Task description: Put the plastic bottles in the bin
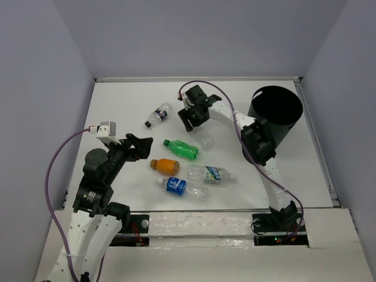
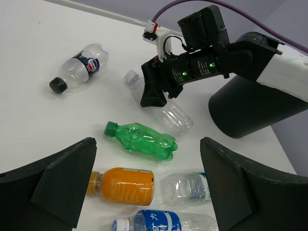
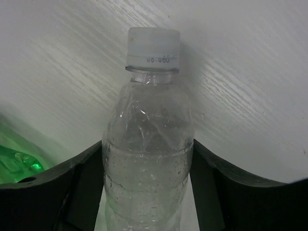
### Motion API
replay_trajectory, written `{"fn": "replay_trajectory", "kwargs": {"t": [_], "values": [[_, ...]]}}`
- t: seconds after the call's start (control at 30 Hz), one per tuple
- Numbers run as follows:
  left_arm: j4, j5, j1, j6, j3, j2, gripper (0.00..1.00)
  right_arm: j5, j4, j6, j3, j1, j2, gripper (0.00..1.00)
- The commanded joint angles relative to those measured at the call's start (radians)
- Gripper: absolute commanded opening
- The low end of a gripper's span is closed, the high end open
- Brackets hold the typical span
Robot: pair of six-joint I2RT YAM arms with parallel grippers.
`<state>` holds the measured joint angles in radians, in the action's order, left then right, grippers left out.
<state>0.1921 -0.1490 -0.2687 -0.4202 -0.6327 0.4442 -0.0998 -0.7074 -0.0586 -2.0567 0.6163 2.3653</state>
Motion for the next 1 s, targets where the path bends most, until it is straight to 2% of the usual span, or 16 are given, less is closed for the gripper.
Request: {"fn": "replay_trajectory", "kwargs": {"t": [0.0, 0.03, 0.17, 0.3, 0.4, 0.5, 0.53, 0.6, 0.7, 0.8, 0.97], "values": [[-0.033, -0.004, -0.003, -0.006, 0.007, -0.007, 0.99, 0.066, -0.001, -0.015, -0.06, 0.005, -0.03, 0.61], [-0.036, -0.009, -0.003, -0.005, 0.008, -0.009, 0.99, 0.072, 0.002, -0.018, -0.065, 0.005, -0.038, 0.53], [-0.042, -0.023, -0.003, -0.009, 0.014, -0.009, 0.99, 0.094, 0.02, -0.018, -0.085, 0.005, -0.099, 0.42], [-0.042, -0.023, -0.003, -0.011, 0.013, -0.01, 0.99, 0.136, 0.074, 0.012, -0.05, 0.005, -0.254, 0.39], [-0.042, -0.026, -0.003, -0.011, 0.014, -0.009, 0.99, 0.231, 0.174, 0.034, 0.051, 0.005, -0.464, 0.39], [-0.042, -0.032, -0.003, -0.008, 0.013, -0.007, 0.99, 0.424, 0.447, 0.034, 0.238, 0.005, -0.708, 0.4], [-0.042, -0.034, -0.003, -0.008, 0.013, -0.01, 0.99, 0.545, 0.512, 0.04, 0.289, -0.022, -0.769, 0.4], [-0.043, -0.034, -0.003, -0.008, 0.014, -0.027, 0.99, 0.648, 0.711, 0.034, 0.462, -0.084, -0.932, 0.4], [-0.045, -0.038, -0.003, -0.008, 0.016, -0.033, 0.99, 0.727, 0.857, 0.055, 0.628, -0.17, -1.047, 0.4], [-0.049, -0.047, -0.006, -0.006, 0.016, -0.032, 0.99, 0.755, 0.897, 0.152, 0.734, -0.311, -1.141, 0.4], [-0.046, -0.049, -0.021, -0.002, 0.013, -0.01, 0.99, 0.787, 0.994, 0.134, 0.854, -0.391, -1.167, 0.4]]}}
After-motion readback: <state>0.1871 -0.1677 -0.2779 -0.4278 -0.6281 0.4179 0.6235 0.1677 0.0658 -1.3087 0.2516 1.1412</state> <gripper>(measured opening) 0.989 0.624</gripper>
